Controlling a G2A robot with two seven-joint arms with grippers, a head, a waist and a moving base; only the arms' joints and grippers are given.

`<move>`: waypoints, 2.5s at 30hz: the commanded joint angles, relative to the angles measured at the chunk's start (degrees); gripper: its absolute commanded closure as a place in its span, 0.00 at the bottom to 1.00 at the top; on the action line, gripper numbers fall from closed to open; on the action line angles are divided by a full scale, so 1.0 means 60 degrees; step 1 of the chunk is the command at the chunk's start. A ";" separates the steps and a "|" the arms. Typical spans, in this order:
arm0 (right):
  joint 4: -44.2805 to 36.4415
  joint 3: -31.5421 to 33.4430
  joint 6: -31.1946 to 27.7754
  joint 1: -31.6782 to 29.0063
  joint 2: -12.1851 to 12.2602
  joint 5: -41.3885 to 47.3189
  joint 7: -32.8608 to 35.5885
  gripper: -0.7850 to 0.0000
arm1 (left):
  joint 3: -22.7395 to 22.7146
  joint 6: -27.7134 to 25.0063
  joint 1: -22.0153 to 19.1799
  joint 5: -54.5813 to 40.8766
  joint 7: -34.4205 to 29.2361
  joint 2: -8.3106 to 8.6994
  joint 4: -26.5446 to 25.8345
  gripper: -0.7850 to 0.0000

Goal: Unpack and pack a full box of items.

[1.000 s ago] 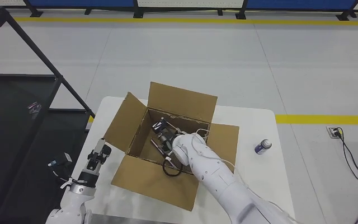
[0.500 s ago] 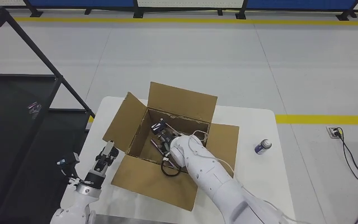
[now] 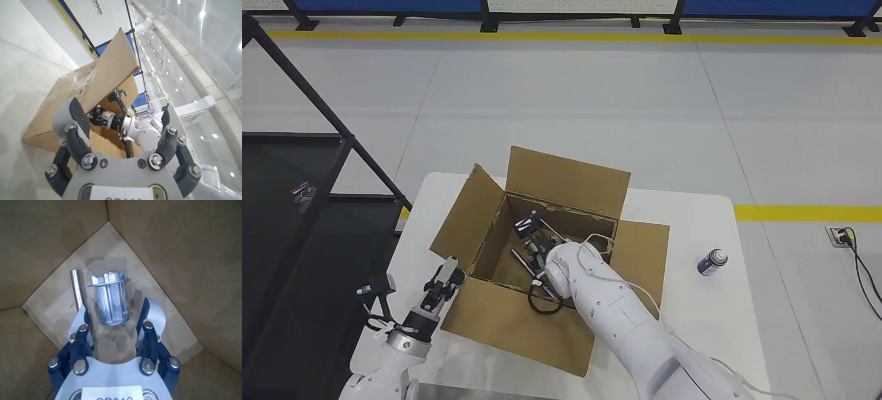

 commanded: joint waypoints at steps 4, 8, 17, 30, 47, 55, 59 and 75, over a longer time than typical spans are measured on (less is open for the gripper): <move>0.0100 0.0024 -0.0060 0.0018 -0.0051 0.0047 -0.0005 0.24 | 0.0110 -0.0042 0.0029 0.0029 -0.0099 0.0004 -0.0037 0.00; 0.0161 0.0023 -0.0073 0.0031 -0.0086 0.0034 0.0038 0.35 | 0.0143 -0.0064 0.0044 0.0042 -0.0098 0.0009 -0.0053 0.00; 0.0292 0.0064 -0.0095 0.0079 -0.0089 0.0020 -0.0025 0.95 | 0.0026 -0.0076 0.0049 -0.0011 0.0010 0.0030 -0.0091 0.00; 0.0231 0.0134 -0.1620 0.0281 0.0217 -0.0220 -0.0921 1.00 | -0.0633 -0.0008 -0.0024 -0.0296 0.0377 0.0086 -0.0192 0.00; -0.1132 -0.0058 -0.1776 -0.0140 0.0871 -0.1612 -0.0257 1.00 | -0.0389 0.0097 -0.0145 -0.0162 0.0583 0.0067 -0.0217 0.00; -0.3348 0.0443 -0.1740 -0.1175 0.1659 -0.2331 0.0494 1.00 | -0.0380 0.0155 -0.0156 -0.0109 0.0610 0.0071 -0.0280 0.00; -0.5628 0.1026 -0.1783 -0.2256 0.2230 -0.2983 0.1279 1.00 | -0.0374 0.0173 -0.0174 -0.0101 0.0589 0.0074 -0.0292 0.00; -1.1147 0.2465 -0.1624 -0.5060 0.3005 -0.3326 0.3886 0.51 | -0.0532 -0.0188 -0.0037 -0.0170 0.0458 0.0105 -0.0493 0.00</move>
